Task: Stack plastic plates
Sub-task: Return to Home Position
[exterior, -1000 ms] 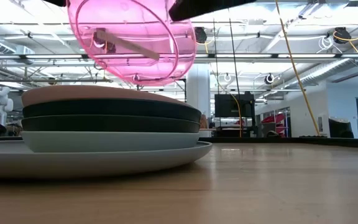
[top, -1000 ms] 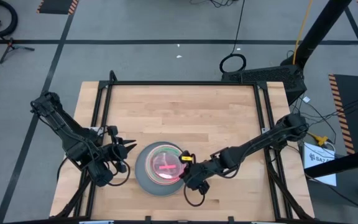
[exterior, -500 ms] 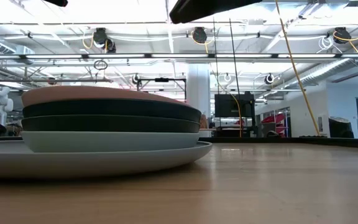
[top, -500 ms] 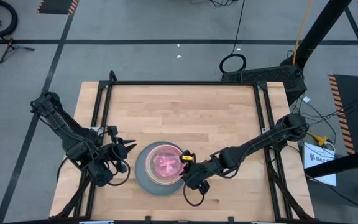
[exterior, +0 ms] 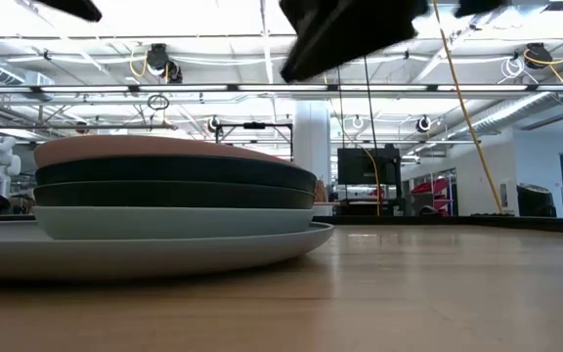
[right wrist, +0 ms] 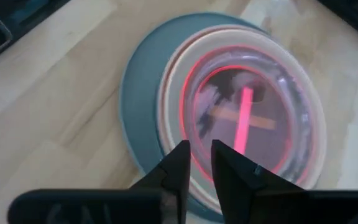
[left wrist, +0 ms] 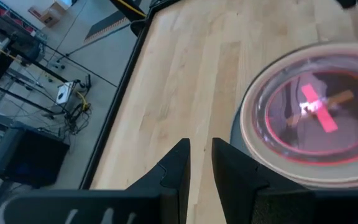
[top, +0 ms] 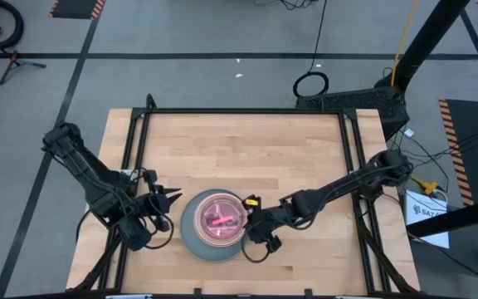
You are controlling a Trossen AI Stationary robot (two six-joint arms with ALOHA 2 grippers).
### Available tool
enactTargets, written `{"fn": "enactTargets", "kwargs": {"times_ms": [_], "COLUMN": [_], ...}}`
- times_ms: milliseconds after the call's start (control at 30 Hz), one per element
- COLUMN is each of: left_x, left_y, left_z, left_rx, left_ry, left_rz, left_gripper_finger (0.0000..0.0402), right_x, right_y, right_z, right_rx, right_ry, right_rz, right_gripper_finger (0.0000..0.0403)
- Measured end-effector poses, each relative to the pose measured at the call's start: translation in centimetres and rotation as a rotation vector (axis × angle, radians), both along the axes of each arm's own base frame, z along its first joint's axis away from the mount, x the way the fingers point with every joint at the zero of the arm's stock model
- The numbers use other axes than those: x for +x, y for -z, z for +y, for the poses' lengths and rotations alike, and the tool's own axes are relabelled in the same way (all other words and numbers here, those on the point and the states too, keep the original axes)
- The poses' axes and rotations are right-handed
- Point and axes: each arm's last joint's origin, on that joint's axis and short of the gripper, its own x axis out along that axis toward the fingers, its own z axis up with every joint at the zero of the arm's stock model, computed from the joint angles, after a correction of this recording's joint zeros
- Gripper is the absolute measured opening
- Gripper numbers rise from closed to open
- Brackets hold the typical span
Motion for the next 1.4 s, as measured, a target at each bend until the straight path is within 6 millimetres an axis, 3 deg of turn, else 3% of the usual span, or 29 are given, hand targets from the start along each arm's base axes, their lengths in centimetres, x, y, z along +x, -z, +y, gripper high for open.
{"fn": "enactTargets", "kwargs": {"times_ms": [267,500,633,767,933,1200,1400], "left_x": [-0.1,1.9,3.7,5.5,6.3,4.0,0.4], "left_y": [2.6,2.0,1.3,0.9,0.2,-1.5,0.6], "left_z": [-0.3,0.6,1.8,3.0,6.4,11.2,12.5], "left_rx": [0.018,0.094,0.079,0.033,-0.068,-0.214,-0.255], "left_ry": [0.008,0.034,0.129,0.341,0.454,0.476,0.446], "left_rz": [-0.05,-0.044,0.017,0.091,0.122,0.071,-0.069], "left_gripper_finger": [0.0074,0.0074,0.0074,0.0074,0.0074,0.0054,0.0015], "right_x": [-3.1,-7.1,-9.3,-11.3,-13.8,-17.4,-19.6], "right_y": [0.9,0.6,0.3,-0.1,0.0,1.3,2.3], "right_z": [-2.9,-7.6,-9.7,-11.1,-12.6,-13.5,-13.5], "right_rx": [0.048,0.104,0.107,0.12,0.136,0.175,0.207], "right_ry": [0.049,0.154,0.201,0.196,0.223,0.286,0.296], "right_rz": [-0.098,-0.291,-0.393,-0.477,-0.552,-0.609,-0.66], "right_gripper_finger": [0.0029,0.0012,0.0008,0.0008,0.0008,0.0008,0.0007]}}
